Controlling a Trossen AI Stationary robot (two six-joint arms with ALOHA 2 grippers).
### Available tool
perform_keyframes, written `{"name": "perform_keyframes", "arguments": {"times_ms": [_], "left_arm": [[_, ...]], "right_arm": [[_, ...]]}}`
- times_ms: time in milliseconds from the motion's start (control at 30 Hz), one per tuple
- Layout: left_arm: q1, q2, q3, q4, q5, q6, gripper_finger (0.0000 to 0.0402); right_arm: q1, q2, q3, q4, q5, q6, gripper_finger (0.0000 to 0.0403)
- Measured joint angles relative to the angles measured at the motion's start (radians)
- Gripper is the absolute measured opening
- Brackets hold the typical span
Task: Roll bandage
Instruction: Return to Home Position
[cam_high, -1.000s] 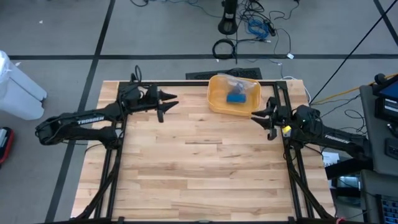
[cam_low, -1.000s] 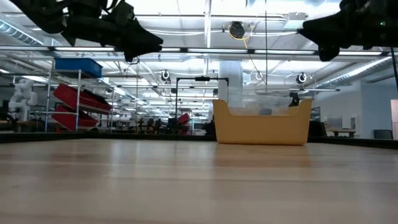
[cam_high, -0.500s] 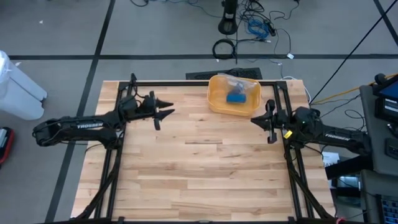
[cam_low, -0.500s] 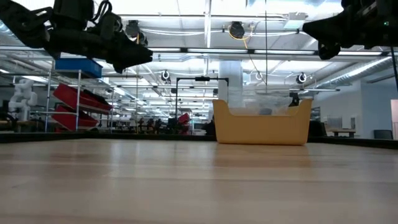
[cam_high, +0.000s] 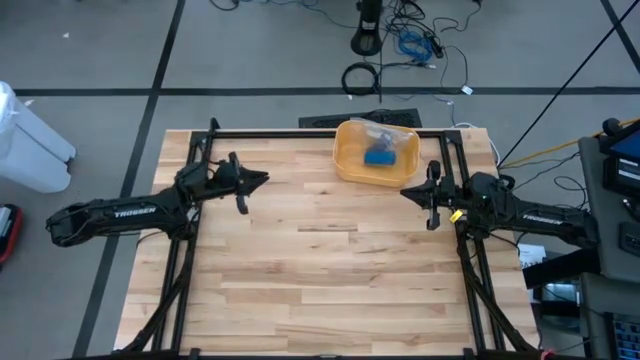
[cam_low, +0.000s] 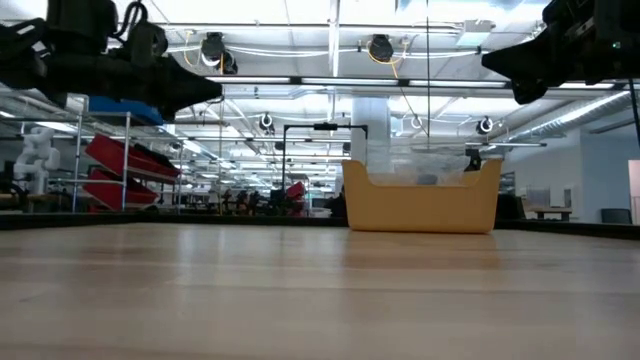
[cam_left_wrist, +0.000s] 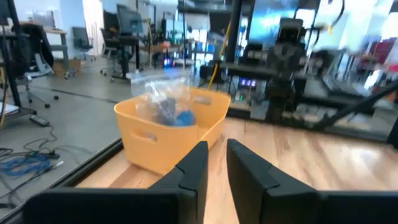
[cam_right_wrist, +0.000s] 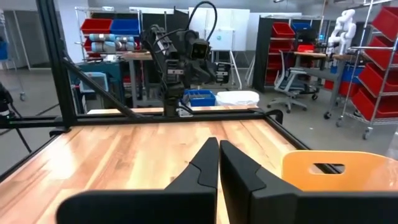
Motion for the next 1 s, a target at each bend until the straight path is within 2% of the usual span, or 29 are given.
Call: {"name": "perform_keyframes", "arguments": {"times_ms": [200, 433, 533, 733, 833, 1000], "left_arm": [[-0.005, -0.087, -0.047, 0.016, 0.005, -0.044, 0.0036], [-0.015, -0.113, -0.099, 0.042, 0.043, -0.092, 0.0015], [-0.039, -0.123, -0.144, 0.089, 0.045, -0.128, 0.001], [-0.097, -0.181, -0.145, 0.098, 0.044, -0.146, 0.0005], [-0.106, -0.229, -0.145, 0.053, 0.041, -0.163, 0.0004], [-0.105, -0.346, -0.145, -0.129, 0.013, -0.162, 0.0004]], "right_arm": [[0.0, 0.0, 0.0, -0.033, 0.001, 0.015, 0.0], [0.0, 0.0, 0.0, -0.031, 0.001, 0.073, 0.0], [0.0, 0.0, 0.0, -0.03, 0.001, 0.086, 0.0], [0.0, 0.0, 0.0, -0.026, 0.001, 0.09, 0.0], [0.0, 0.0, 0.0, -0.026, 0.001, 0.107, 0.0], [0.0, 0.0, 0.0, -0.032, -0.005, 0.116, 0.0]]}}
